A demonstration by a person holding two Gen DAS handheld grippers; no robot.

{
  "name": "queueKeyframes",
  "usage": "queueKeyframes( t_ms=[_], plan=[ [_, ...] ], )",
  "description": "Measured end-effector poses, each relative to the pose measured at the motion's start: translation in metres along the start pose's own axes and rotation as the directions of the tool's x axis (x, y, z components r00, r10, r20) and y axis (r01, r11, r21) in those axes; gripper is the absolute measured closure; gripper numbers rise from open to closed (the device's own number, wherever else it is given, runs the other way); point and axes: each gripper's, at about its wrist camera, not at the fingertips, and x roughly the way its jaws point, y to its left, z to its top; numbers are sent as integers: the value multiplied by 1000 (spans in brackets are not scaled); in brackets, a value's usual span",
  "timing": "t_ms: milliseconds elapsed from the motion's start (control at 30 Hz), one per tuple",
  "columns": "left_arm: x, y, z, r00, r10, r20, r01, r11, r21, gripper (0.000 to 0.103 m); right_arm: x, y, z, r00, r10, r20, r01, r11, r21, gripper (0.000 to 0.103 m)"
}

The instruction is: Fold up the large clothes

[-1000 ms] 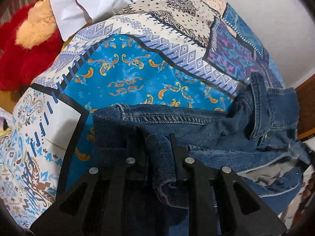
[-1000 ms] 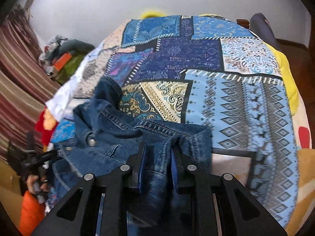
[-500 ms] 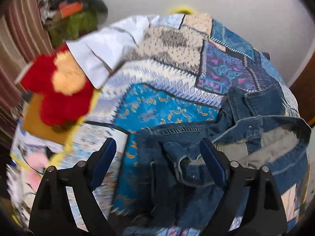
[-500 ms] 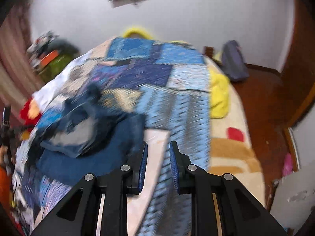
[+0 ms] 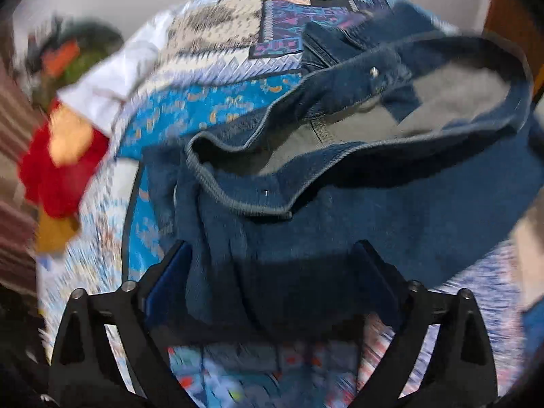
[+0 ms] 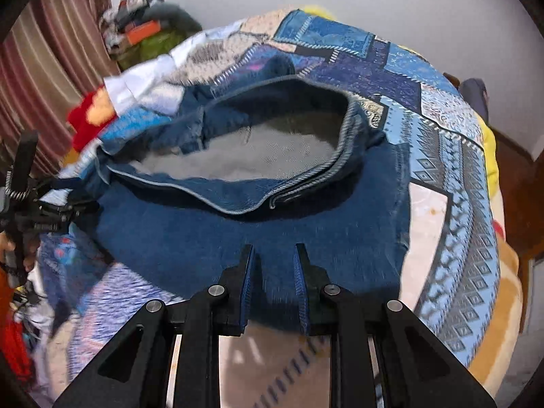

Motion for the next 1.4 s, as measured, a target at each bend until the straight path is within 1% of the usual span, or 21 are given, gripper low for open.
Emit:
queueKeyframes(
  t_ms=[67, 167, 267, 333, 400, 433, 500, 567, 667, 800, 833, 867, 933, 1000, 1033, 1100, 1167, 1200, 1267, 1333, 1400],
  plan=[
    [8, -5, 10, 999, 43, 22, -44, 998, 33, 7, 11, 5, 7, 1000, -30, 7, 30, 999, -28, 85],
    [21, 4, 37, 996, 87, 34, -88, 996, 26, 7, 23, 1, 25, 1000, -25, 8, 25, 1000, -18, 85],
    [42, 30, 66, 998, 66, -6, -67, 996, -65, 7, 36, -6, 48, 1000, -29, 9, 29, 1000, 5, 85],
    [51, 49, 83, 997, 80, -19, -82, 988, -129, 7, 43, -13, 64, 999, -29, 20, 29, 999, 30, 85],
    [58, 68, 98, 997, 69, -25, -73, 978, -196, 7, 52, -19, 80, 998, -40, 38, 38, 998, 55, 85],
    [63, 76, 104, 998, 52, -36, -58, 974, -219, 7, 55, -22, 88, 998, -43, 55, 39, 997, 62, 85],
    [71, 85, 111, 998, 5, -59, -20, 969, -246, 7, 62, -26, 101, 996, -54, 72, 48, 995, 82, 85],
    [73, 86, 116, 997, -6, -73, -12, 971, -240, 7, 68, -32, 113, 997, -44, 70, 35, 992, 124, 85],
    [61, 88, 116, 998, -34, -56, 21, 973, -228, 7, 62, -36, 122, 992, -61, 114, 42, 987, 157, 85],
    [37, 113, 115, 992, -125, -33, 113, 959, -261, 7, 44, -38, 127, 987, -58, 152, 31, 984, 176, 85],
    [31, 117, 113, 991, -130, -32, 117, 956, -270, 7, 38, -37, 127, 985, -72, 160, 44, 984, 174, 85],
    [25, 122, 113, 992, -123, -26, 111, 955, -276, 7, 30, -36, 126, 979, -104, 175, 74, 983, 167, 85],
    [11, 131, 113, 998, -62, -1, 59, 953, -297, 7, 15, -33, 125, 968, -144, 206, 115, 982, 148, 85],
    [1, 142, 113, 999, -34, 9, 36, 945, -324, 7, -1, -32, 122, 961, -151, 231, 119, 982, 146, 85],
    [-1, 146, 112, 1000, -30, 9, 31, 942, -335, 7, -9, -33, 120, 962, -136, 236, 101, 983, 152, 85],
    [-5, 146, 106, 999, -33, 8, 34, 940, -340, 7, -19, -33, 116, 969, -85, 233, 48, 986, 157, 85],
    [-7, 137, 96, 998, -56, 3, 54, 949, -310, 7, -25, -28, 109, 975, -36, 219, 3, 989, 149, 85],
    [-7, 131, 90, 998, -66, 3, 64, 955, -291, 6, -25, -24, 105, 977, -26, 210, -3, 990, 140, 85],
    [-4, 111, 75, 997, -79, -9, 74, 969, -235, 5, -20, -11, 95, 985, -17, 171, 0, 995, 98, 85],
    [4, 93, 62, 997, -74, -36, 66, 979, -195, 5, -10, 2, 85, 991, -23, 131, 17, 999, 46, 85],
    [19, 72, 45, 996, -46, -77, 35, 990, -139, 5, 9, 18, 70, 996, -61, 62, 63, 997, -36, 85]
  ],
)
